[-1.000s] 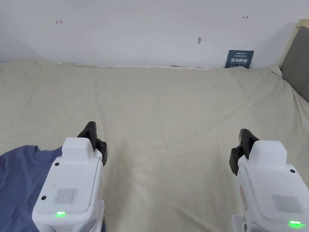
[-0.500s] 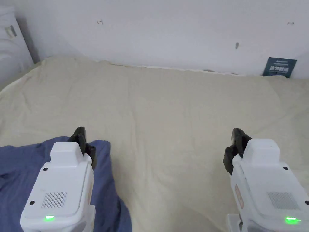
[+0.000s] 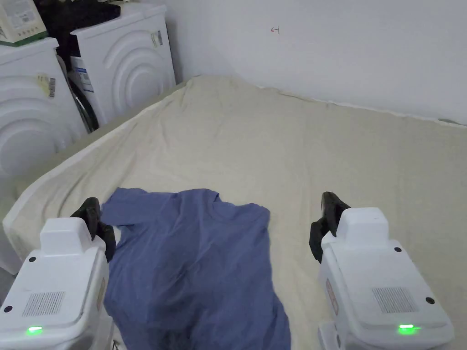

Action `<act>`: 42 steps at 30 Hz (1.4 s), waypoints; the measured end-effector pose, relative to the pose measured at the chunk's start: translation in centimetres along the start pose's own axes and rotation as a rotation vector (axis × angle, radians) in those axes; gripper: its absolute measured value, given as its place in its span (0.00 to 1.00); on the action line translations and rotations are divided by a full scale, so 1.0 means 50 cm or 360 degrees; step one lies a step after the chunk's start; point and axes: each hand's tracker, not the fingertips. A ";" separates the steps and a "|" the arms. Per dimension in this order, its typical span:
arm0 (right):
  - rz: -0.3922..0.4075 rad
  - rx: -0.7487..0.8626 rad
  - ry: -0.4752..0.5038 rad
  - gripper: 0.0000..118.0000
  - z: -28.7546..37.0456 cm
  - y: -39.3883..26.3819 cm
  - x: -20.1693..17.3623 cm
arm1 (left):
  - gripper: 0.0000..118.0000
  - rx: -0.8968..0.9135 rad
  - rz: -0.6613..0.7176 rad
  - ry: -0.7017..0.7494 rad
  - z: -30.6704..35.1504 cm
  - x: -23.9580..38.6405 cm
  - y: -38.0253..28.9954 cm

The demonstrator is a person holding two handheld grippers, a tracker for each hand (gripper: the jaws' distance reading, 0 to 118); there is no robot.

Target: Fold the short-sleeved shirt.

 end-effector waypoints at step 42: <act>-0.0010 -0.0263 -0.0490 0.01 0.091 -0.082 0.271 | 0.00 -0.1206 0.0073 -0.0726 -0.289 0.265 -0.166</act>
